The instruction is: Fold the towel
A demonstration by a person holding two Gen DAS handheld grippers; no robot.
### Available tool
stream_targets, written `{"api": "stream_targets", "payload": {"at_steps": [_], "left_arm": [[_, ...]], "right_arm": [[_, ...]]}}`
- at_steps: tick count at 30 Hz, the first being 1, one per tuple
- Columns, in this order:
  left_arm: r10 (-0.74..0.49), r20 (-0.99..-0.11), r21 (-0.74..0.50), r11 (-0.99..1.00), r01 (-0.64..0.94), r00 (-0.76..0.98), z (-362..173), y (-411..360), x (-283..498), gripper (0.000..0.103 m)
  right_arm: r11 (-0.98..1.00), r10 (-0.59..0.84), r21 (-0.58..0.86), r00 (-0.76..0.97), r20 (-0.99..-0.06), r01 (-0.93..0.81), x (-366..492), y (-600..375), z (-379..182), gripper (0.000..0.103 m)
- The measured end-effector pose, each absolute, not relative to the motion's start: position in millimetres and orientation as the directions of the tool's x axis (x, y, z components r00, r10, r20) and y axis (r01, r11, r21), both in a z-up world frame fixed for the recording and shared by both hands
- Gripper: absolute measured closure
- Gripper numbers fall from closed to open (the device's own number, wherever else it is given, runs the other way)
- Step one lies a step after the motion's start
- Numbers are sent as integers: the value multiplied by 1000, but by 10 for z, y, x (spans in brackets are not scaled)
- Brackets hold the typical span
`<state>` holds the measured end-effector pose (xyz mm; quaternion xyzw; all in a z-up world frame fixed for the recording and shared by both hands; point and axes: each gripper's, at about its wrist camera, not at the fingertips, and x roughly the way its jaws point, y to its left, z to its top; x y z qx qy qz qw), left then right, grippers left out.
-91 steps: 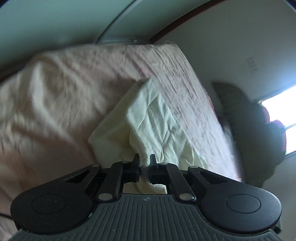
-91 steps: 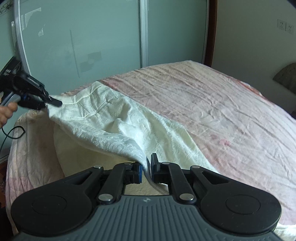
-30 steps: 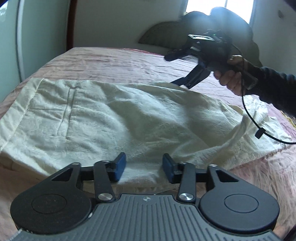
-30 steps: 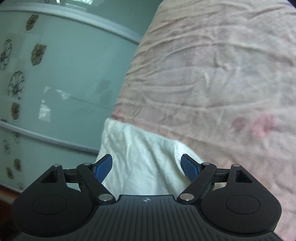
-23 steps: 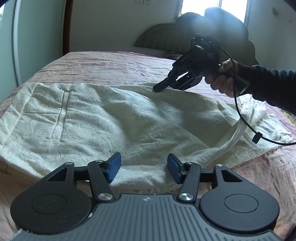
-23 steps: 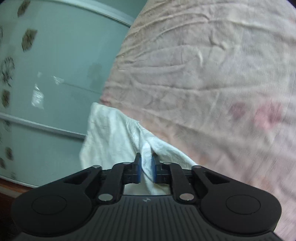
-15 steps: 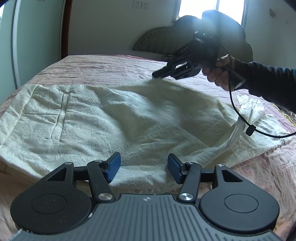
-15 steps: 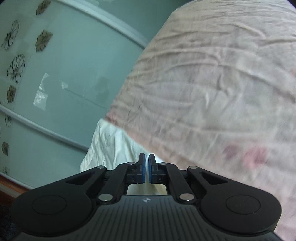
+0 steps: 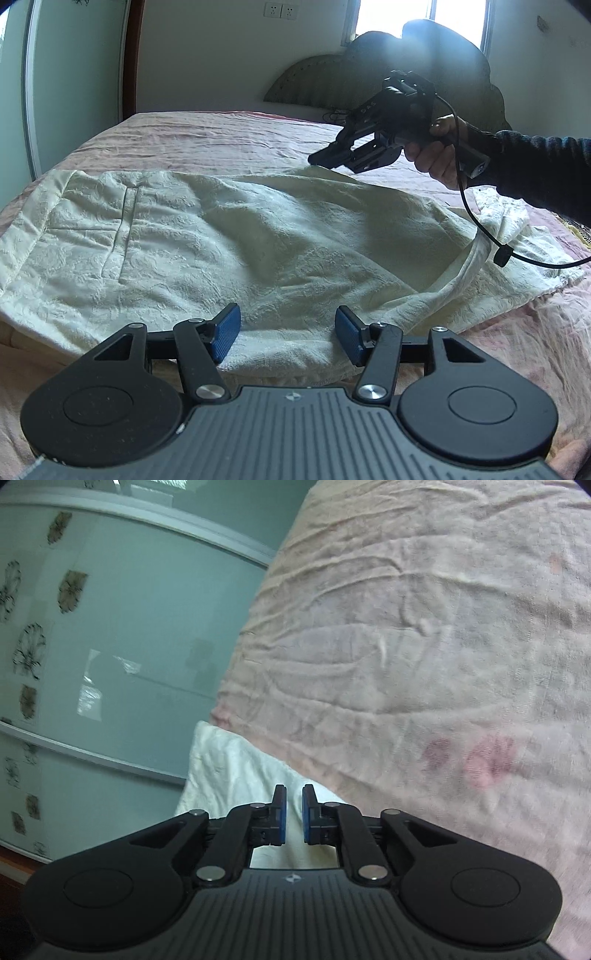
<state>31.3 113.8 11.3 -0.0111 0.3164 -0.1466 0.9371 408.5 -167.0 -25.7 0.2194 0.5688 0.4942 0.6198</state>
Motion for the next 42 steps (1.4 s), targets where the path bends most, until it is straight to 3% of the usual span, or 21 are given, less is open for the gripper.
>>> {"api": "stream_targets", "payload": {"at_steps": [3, 7, 9, 10, 11, 13, 15, 19, 22, 28, 32, 37, 40, 42], "left_arm": [[-285, -589, -117, 956, 269, 756, 116, 1141, 314, 42], [-289, -586, -122, 955, 270, 757, 117, 1148, 317, 42], [-290, -584, -124, 955, 270, 758, 115, 1145, 313, 41], [-291, -583, -126, 955, 270, 758, 112, 1148, 313, 41], [-293, -582, -128, 954, 270, 758, 111, 1150, 312, 41], [-295, -581, -132, 954, 270, 759, 110, 1153, 311, 40], [-298, -580, -134, 953, 272, 758, 111, 1153, 311, 39], [-304, -576, -142, 951, 273, 759, 115, 1153, 312, 38], [-312, -573, -156, 949, 273, 758, 107, 1164, 313, 37], [-313, -573, -158, 949, 273, 757, 112, 1160, 320, 37], [-314, -574, -154, 949, 276, 756, 107, 1176, 320, 37], [-295, -567, -130, 954, 271, 769, 140, 1147, 269, 36], [-283, -575, -108, 956, 272, 768, 136, 1098, 285, 36], [-283, -581, -106, 956, 274, 763, 139, 1080, 319, 33]], "right_arm": [[418, 847, 832, -173, -502, -366, 4107, -1630, -320, 89], [369, 852, 860, -242, -464, -352, 4087, -1613, -384, 59], [342, 858, 866, -253, -446, -364, 4057, -1580, -385, 63], [324, 862, 865, -257, -437, -382, 4036, -1553, -365, 77], [314, 862, 858, -256, -437, -407, 4010, -1519, -337, 83], [307, 857, 846, -260, -445, -436, 3978, -1452, -325, 83], [330, 842, 830, -258, -474, -449, 3953, -1389, -389, 95], [308, 859, 796, -206, -468, -521, 3972, -1439, -188, 101], [291, 878, 792, -181, -444, -536, 4083, -1512, -13, 101], [439, 799, 745, -160, -580, -502, 4100, -1423, -381, 102], [455, 829, 793, -131, -543, -406, 4058, -1565, -405, 100], [539, 840, 764, 166, -516, -355, 3751, -2237, 41, 95], [528, 848, 751, 191, -495, -397, 3232, -2429, 150, 94], [549, 832, 748, 161, -530, -372, 2955, -2471, 2, 83]]}}
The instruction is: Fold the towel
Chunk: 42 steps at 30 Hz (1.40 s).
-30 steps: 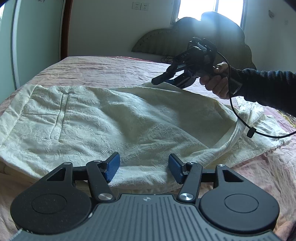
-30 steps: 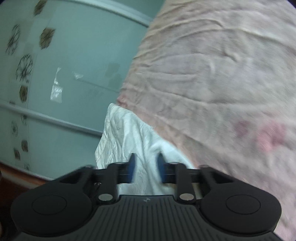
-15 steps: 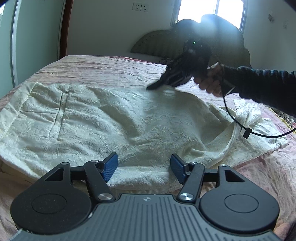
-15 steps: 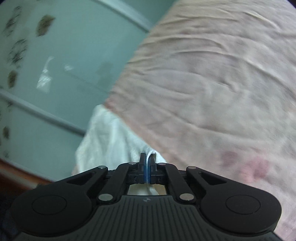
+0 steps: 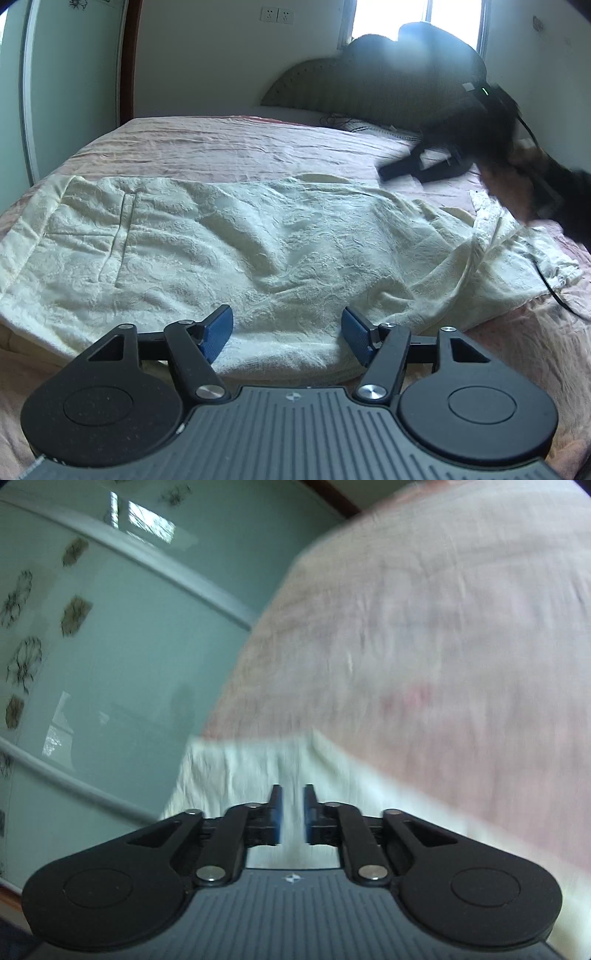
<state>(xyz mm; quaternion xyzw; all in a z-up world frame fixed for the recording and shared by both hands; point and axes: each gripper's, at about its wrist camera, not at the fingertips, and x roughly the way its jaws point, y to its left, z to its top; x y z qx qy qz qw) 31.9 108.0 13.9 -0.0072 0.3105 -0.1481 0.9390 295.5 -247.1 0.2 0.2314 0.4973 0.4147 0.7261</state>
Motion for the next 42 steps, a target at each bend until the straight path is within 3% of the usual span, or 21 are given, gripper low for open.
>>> {"api": "stream_targets", "payload": {"at_steps": [1, 2, 5, 7, 9, 11, 12, 13, 14, 18, 19, 20, 21, 22, 31, 38, 40, 42], "left_arm": [[-282, -582, -104, 956, 274, 763, 139, 1074, 331, 32], [-280, -582, -104, 957, 272, 763, 137, 1068, 339, 32], [-257, -581, -88, 963, 255, 772, 145, 1030, 331, 30], [-233, -571, -84, 970, 227, 787, 147, 1003, 299, 28], [-215, -564, -72, 975, 212, 797, 131, 975, 285, 28], [-210, -564, -65, 975, 211, 798, 129, 956, 289, 27], [-215, -565, -72, 975, 212, 797, 129, 964, 294, 26], [-221, -567, -80, 974, 214, 794, 126, 972, 308, 25], [-228, -568, -86, 972, 218, 791, 126, 979, 320, 24], [-249, -574, -86, 966, 244, 780, 121, 955, 331, 16], [-252, -576, -85, 965, 250, 778, 120, 947, 333, 14], [-255, -577, -84, 963, 254, 776, 118, 941, 334, 13], [-258, -578, -84, 962, 258, 774, 116, 936, 334, 12], [-261, -578, -85, 962, 261, 773, 116, 935, 334, 11], [-269, -590, -74, 957, 281, 761, 90, 890, 364, 5], [-256, -597, -54, 958, 281, 760, 75, 853, 384, 5], [-253, -598, -48, 958, 281, 760, 69, 844, 390, 5], [-249, -600, -42, 959, 281, 760, 64, 834, 398, 5]], "right_arm": [[588, 803, 726, 154, -575, -357, 2862, -2492, -109, 76], [640, 759, 686, 150, -633, -345, 2794, -2507, -235, 79], [658, 753, 701, 254, -607, -275, 2720, -2851, -227, 78], [738, 665, 632, 411, -623, -235, 2683, -3152, -20, 77], [854, 483, 497, 593, -644, -156, 2655, -3528, 187, 73], [980, 131, 200, 697, -705, 17, 2638, -3726, 322, 57], [993, -51, 39, 704, -708, 111, 2647, -3765, 342, 37], [978, -198, -95, 691, -696, 185, 2669, -3751, 326, 27], [959, -281, -175, 681, -676, 222, 2679, -3738, 294, 27], [928, -373, -286, 586, -720, 240, 2898, -3508, 46, 23], [893, -450, -365, 545, -707, 264, 2959, -3393, -56, 20], [859, -511, -422, 530, -677, 290, 2999, -3336, -126, 6], [821, -570, -464, 515, -641, 332, 3042, -3345, -164, 0], [798, -602, -475, 485, -634, 370, 3097, -3380, -156, 0], [808, -500, -252, 393, -772, 532, 3482, -3916, -100, 0], [789, -427, -120, 397, -813, 602, 3512, -4119, -105, 0], [799, -434, -138, 402, -806, 586, 3517, -4120, -93, 0], [800, -480, -196, 409, -776, 567, 3509, -4056, -75, 8]]}}
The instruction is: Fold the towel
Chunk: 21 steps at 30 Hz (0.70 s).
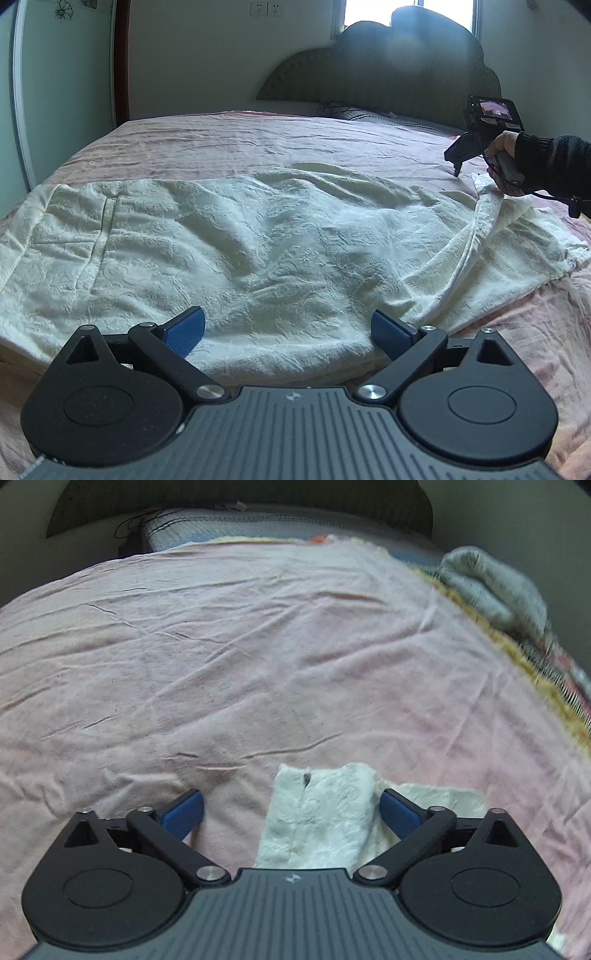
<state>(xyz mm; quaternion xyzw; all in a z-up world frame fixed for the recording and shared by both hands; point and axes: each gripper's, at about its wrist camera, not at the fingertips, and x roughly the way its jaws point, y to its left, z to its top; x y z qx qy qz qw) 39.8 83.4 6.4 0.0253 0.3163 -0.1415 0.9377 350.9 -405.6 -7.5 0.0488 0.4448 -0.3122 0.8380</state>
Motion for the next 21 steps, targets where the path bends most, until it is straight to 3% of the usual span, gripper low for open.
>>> {"api": "stream_targets", "payload": {"at_steps": [4, 10, 13, 18, 21], "left_arm": [[-241, -605, -28, 959, 282, 759, 57, 804, 410, 5], [-236, -607, -20, 959, 282, 759, 51, 789, 411, 5], [-237, -607, -21, 959, 283, 759, 51, 794, 412, 5], [-238, -608, -18, 958, 286, 757, 46, 790, 415, 4], [-238, -608, -18, 958, 287, 757, 44, 790, 414, 4]], "right_arm": [[808, -512, -251, 423, -748, 533, 3499, -3910, -36, 48], [799, -546, -305, 413, -729, 519, 3506, -3827, -32, 51], [735, -664, -440, 415, -622, 516, 3493, -3679, 27, 49], [815, -545, -338, 423, -724, 471, 3512, -3603, -22, 48], [806, -550, -332, 413, -726, 489, 3525, -3583, -62, 48]]}}
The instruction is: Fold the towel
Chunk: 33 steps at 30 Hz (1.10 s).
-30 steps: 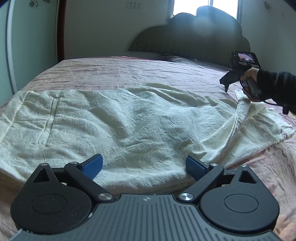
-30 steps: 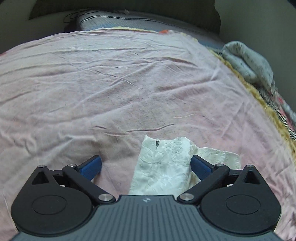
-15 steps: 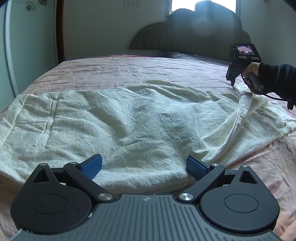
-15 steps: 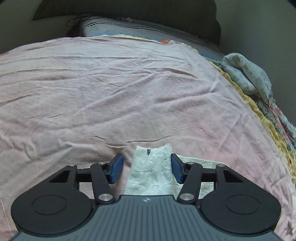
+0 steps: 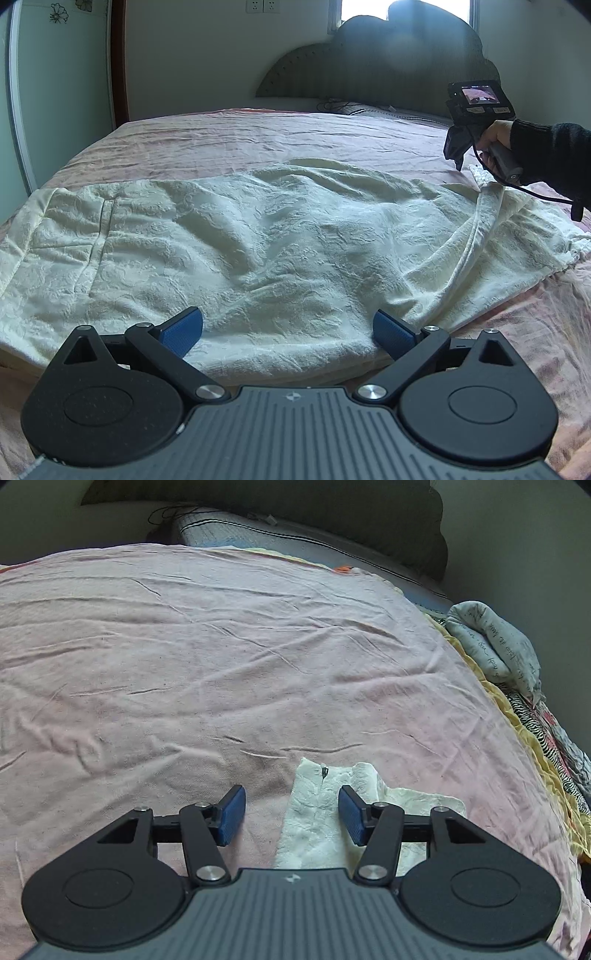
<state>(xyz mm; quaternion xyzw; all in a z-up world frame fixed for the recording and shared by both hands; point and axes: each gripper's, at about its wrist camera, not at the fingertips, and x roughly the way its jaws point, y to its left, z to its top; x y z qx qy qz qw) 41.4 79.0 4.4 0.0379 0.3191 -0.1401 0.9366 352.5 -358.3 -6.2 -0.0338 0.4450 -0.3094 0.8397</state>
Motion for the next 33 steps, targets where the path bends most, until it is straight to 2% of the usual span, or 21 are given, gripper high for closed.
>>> {"api": "stream_targets", "payload": {"at_steps": [3, 5, 12, 13, 14, 17, 20, 23, 25, 29, 33], "left_arm": [[-239, -608, -20, 958, 287, 757, 42, 790, 413, 3], [-240, -608, -20, 958, 288, 757, 42, 790, 414, 3], [-242, -609, -22, 957, 289, 756, 43, 788, 415, 2], [-242, -609, -22, 957, 289, 756, 43, 787, 414, 2], [-242, -609, -22, 957, 289, 756, 42, 788, 416, 2], [-243, -607, -24, 957, 288, 757, 44, 784, 416, 2], [-245, -603, -27, 958, 287, 759, 54, 787, 403, 2], [-231, -580, -36, 965, 258, 781, 111, 808, 331, 3], [-232, -569, -83, 971, 226, 789, 203, 816, 282, 5], [-356, -507, -245, 933, 265, 785, 519, 656, 182, 3], [-570, -459, -461, 808, 366, 682, 719, 243, 172, 2]], "right_arm": [[794, -542, -301, 390, -744, 529, 3539, -3675, -45, 50], [792, -525, -272, 383, -760, 547, 3525, -3746, -37, 67], [783, -536, -289, 361, -763, 551, 3562, -3771, -54, 67], [784, -536, -291, 363, -762, 548, 3571, -3763, -56, 73], [795, -510, -259, 373, -775, 549, 3569, -3790, -49, 85], [801, -415, -118, 403, -816, 587, 3486, -3985, 33, 93], [786, -289, 77, 474, -832, 614, 3274, -4314, 202, 96], [770, -203, 254, 602, -772, 586, 2805, -4638, 470, 98], [748, -164, 360, 681, -714, 558, 2362, -4875, 631, 98], [672, -103, 536, 781, -616, 511, 1457, -5332, 753, 98], [615, -93, 578, 777, -622, 536, 912, -5596, 545, 98]]}}
